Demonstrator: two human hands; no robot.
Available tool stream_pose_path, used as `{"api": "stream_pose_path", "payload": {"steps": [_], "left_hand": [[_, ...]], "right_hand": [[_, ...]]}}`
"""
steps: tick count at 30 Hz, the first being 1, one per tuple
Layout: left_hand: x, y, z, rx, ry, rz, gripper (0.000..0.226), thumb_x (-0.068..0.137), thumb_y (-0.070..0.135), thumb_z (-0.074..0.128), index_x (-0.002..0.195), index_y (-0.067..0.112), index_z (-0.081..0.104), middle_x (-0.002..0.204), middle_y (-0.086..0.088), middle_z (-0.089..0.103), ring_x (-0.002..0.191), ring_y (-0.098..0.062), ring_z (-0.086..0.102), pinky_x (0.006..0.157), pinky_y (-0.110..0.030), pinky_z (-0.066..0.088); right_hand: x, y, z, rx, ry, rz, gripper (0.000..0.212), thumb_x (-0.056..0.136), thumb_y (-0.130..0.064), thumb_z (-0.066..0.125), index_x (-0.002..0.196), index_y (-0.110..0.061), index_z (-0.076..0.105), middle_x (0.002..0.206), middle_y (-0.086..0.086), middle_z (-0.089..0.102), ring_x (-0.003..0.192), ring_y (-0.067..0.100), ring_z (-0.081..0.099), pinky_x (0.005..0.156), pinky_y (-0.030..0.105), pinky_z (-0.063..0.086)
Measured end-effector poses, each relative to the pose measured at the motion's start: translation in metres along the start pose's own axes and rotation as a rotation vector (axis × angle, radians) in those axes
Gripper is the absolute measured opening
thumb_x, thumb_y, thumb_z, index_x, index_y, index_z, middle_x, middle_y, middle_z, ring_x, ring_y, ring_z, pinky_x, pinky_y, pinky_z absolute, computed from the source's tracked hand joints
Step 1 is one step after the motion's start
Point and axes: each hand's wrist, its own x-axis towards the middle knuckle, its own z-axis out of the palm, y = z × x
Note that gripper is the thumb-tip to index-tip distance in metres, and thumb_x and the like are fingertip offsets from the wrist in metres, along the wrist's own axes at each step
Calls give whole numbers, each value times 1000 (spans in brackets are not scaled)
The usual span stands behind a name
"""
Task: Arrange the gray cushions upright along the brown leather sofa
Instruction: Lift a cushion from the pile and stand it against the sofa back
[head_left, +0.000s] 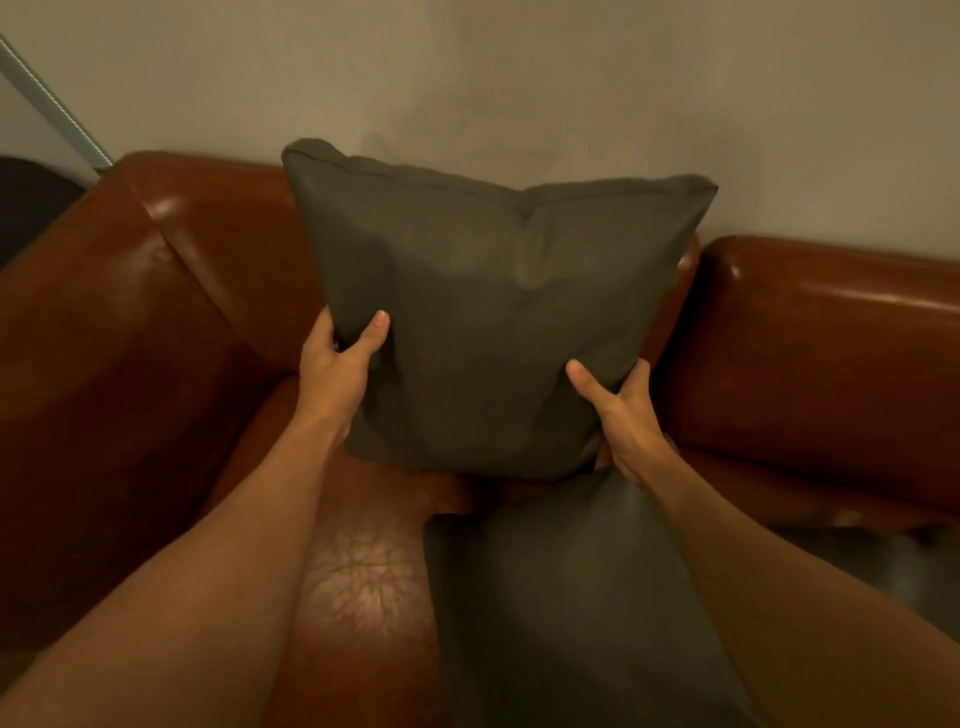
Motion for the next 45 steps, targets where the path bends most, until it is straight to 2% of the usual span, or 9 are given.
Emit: {"api": "stream_pose_path", "payload": {"steps": [6, 11, 16, 21, 29, 31, 34, 39, 45], "left_hand": [[3, -44, -7, 191, 27, -226, 52, 87, 40, 75, 136, 32, 60, 130, 7, 69, 123, -20, 65, 109, -47, 52], [8, -39, -7, 305, 67, -215, 61, 76, 56, 72, 133, 34, 63, 134, 4, 70, 126, -24, 64, 108, -48, 52], [9, -45, 2, 424, 61, -225, 50, 93, 44, 69, 139, 26, 61, 143, -2, 65, 135, -30, 57, 112, -45, 47], [2, -50, 3, 340, 51, -223, 63, 93, 49, 67, 150, 28, 48, 147, 0, 61, 135, -27, 57, 113, -48, 47], [-65, -94, -3, 335, 73, -320, 98, 72, 71, 62, 156, 28, 39, 156, -1, 53, 142, -27, 51, 117, -52, 43], [-91, -99, 1, 326, 46, -375, 90, 75, 65, 66, 153, 25, 45, 151, 0, 58, 140, -26, 54, 117, -51, 43], [-135, -105, 10, 297, 52, -487, 68, 98, 32, 67, 158, 16, 39, 144, 1, 56, 138, -21, 51, 118, -41, 39], [-195, -143, 8, 300, -14, -770, 77, 96, 47, 65, 160, 20, 33, 161, -10, 45, 143, -37, 46, 116, -53, 41], [-260, -182, 9, 220, -128, -963, 80, 91, 64, 62, 154, 16, 43, 154, -11, 53, 138, -38, 51, 114, -54, 42]], "right_hand": [[6, 28, 4, -172, -42, 204, 126, 35, -79, 83, 139, -29, 32, 135, -5, 55, 125, 27, 57, 104, 51, 51], [10, 26, 5, -292, -10, 212, 90, 73, -69, 73, 141, -25, 33, 143, 2, 54, 125, 30, 56, 101, 53, 52], [16, 31, 5, -362, -10, 255, 100, 73, -76, 68, 149, -24, 28, 149, 5, 49, 130, 34, 53, 103, 55, 49], [15, 30, -2, -397, -30, 270, 109, 71, -79, 65, 154, -22, 24, 153, 6, 46, 133, 35, 50, 105, 53, 48], [-30, 31, -40, -435, -20, 153, 74, 88, -41, 75, 150, -17, 42, 148, 9, 53, 130, 24, 56, 106, 33, 46], [-43, 32, -55, -446, 36, 124, 65, 88, -38, 76, 144, -19, 50, 141, 6, 59, 121, 19, 59, 100, 31, 47], [-65, 37, -81, -497, 115, 130, 58, 86, -40, 77, 135, -20, 56, 131, 3, 64, 117, 19, 61, 99, 33, 49], [-101, 55, -118, -570, 43, 318, 72, 85, -42, 78, 142, -13, 46, 124, 3, 56, 117, 25, 58, 86, 31, 45], [-128, 96, -140, -611, -46, 483, 108, 71, -56, 84, 155, -16, 29, 152, 9, 49, 135, 33, 51, 109, 41, 43]]}}
